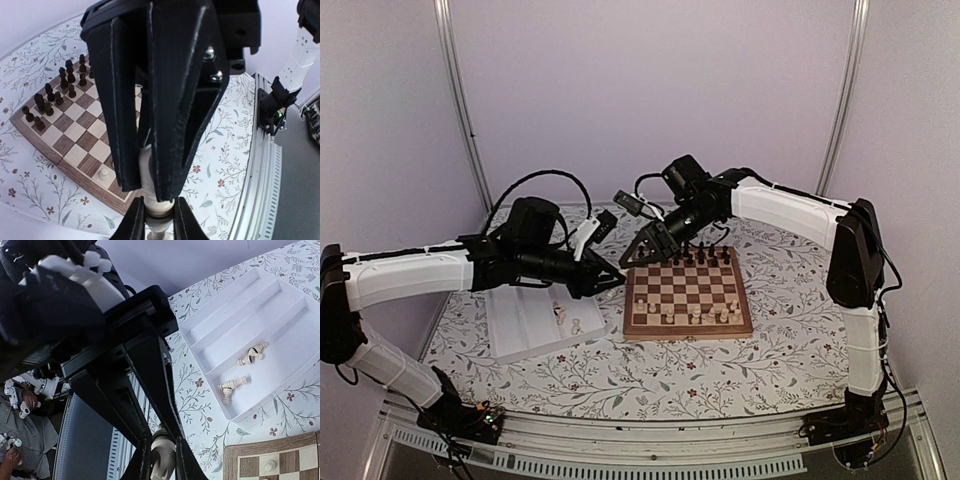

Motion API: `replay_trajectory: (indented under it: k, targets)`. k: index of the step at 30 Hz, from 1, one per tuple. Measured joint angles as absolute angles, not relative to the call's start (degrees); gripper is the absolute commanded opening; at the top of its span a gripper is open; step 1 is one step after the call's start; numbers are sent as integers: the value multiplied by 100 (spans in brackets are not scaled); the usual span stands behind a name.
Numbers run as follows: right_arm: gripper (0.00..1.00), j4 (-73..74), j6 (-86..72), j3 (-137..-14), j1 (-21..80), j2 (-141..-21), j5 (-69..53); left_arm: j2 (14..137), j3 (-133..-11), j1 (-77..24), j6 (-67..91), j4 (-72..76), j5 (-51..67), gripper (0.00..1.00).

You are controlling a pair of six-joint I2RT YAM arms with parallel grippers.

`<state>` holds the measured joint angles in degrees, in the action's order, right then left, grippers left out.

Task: Set up the chess pieces on the board
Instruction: Place the chess piece on the chessboard.

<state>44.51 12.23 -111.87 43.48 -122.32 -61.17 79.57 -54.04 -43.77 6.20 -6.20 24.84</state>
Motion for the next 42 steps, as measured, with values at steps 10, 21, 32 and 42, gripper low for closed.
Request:
replay_trajectory:
  k: [10, 21, 32, 42]
  targets:
    - [6, 4460, 1291, -11187, 4239, -12167, -6121, 7559, -4899, -4390, 552, -537, 2281, 41]
    - [6, 4458, 1291, -11187, 4193, -12116, -6180, 8095, -4995, -4390, 493, -318, 2397, 16]
    - [6, 4491, 1441, -11187, 4134, -12068, -5830, 8110, -5009, -4397, 478, -150, 2469, 0]
    - [7, 4340, 2145, -10318, 4051, -11279, -3911, 7835, -4652, -3896, 784, -375, 1776, 0]
